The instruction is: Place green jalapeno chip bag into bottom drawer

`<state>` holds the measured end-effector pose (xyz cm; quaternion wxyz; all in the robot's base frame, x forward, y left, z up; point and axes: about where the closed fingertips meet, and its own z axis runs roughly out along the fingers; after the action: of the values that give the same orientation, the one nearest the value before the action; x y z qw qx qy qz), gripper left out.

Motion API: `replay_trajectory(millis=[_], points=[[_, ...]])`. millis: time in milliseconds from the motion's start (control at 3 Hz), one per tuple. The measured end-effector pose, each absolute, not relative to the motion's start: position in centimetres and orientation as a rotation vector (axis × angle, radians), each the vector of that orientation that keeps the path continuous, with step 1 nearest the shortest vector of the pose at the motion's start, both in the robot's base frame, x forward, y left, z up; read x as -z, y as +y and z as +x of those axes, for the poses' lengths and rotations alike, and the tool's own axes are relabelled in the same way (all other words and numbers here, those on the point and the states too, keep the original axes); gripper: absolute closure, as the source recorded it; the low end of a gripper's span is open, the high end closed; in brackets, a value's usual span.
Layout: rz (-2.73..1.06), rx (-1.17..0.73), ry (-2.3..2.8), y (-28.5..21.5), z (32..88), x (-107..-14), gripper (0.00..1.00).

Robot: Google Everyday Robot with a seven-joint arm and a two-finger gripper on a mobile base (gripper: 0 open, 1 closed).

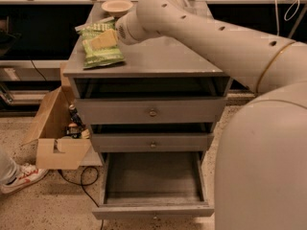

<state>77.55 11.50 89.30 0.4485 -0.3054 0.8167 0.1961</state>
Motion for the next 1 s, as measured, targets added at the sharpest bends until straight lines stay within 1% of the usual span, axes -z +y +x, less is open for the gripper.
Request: replay_trajectory(millis=[333,667,1000], points=[[-0.787,-0.532,2.007,15.3,77.4,-89.0,0.0],[-0.814,-0.573,2.017,18.1,77.8,-87.4,0.0],[-0.82,-0.57,2.034,19.6,78.8,-85.6,0.04]])
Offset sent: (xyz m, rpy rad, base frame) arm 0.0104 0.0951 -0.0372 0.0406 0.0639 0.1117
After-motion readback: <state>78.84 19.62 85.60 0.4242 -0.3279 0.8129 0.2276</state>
